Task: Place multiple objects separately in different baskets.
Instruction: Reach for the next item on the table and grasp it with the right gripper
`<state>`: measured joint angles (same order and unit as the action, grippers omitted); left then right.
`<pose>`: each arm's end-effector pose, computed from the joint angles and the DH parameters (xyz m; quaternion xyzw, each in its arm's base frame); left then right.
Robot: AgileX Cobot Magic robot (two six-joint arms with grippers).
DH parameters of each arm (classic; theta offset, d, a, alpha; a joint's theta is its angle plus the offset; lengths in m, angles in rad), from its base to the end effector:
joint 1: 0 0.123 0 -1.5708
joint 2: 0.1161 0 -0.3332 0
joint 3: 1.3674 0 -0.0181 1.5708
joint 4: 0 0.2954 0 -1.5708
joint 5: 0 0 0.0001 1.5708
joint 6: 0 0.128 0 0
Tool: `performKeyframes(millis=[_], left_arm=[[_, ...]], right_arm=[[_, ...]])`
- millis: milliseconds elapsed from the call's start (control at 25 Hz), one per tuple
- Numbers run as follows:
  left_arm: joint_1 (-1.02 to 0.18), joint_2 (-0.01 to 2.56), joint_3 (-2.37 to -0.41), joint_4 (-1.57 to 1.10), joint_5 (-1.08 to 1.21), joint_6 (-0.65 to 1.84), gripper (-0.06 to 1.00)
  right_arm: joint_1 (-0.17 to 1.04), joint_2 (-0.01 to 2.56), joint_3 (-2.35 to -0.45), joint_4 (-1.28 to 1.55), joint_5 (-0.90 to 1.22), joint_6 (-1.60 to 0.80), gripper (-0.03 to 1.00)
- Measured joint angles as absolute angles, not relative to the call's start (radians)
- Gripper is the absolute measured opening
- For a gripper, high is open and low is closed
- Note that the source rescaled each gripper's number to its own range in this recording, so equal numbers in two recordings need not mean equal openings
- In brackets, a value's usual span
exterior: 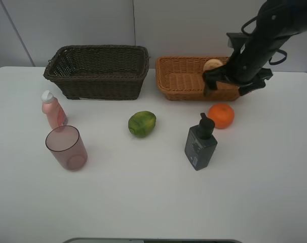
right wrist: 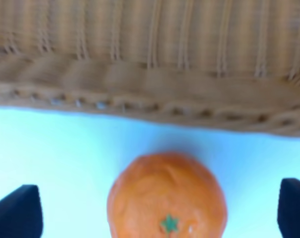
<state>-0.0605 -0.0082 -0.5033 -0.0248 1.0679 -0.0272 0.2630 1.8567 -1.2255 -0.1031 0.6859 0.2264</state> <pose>0.0164 -0.0038 0.2824 0.0148 0.8519 -0.0353 0.5223 0.4226 0.1051 0.1720 -0.0518 0.9834 0.0033 0.1738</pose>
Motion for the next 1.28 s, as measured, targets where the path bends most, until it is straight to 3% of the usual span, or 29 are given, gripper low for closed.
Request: performKeyframes(millis=[560,1280], left_arm=[[-0.061,-0.008,-0.503,-0.025,1.068,-0.027,1.0],[-0.061,-0.008,-0.503,-0.025,1.068,-0.027,1.0]], right_arm=[[0.271,1.856,-1.013,-0.16,0.41,0.325,1.0],[0.238,1.935,-0.997,-0.196,0.303,0.325,1.0]])
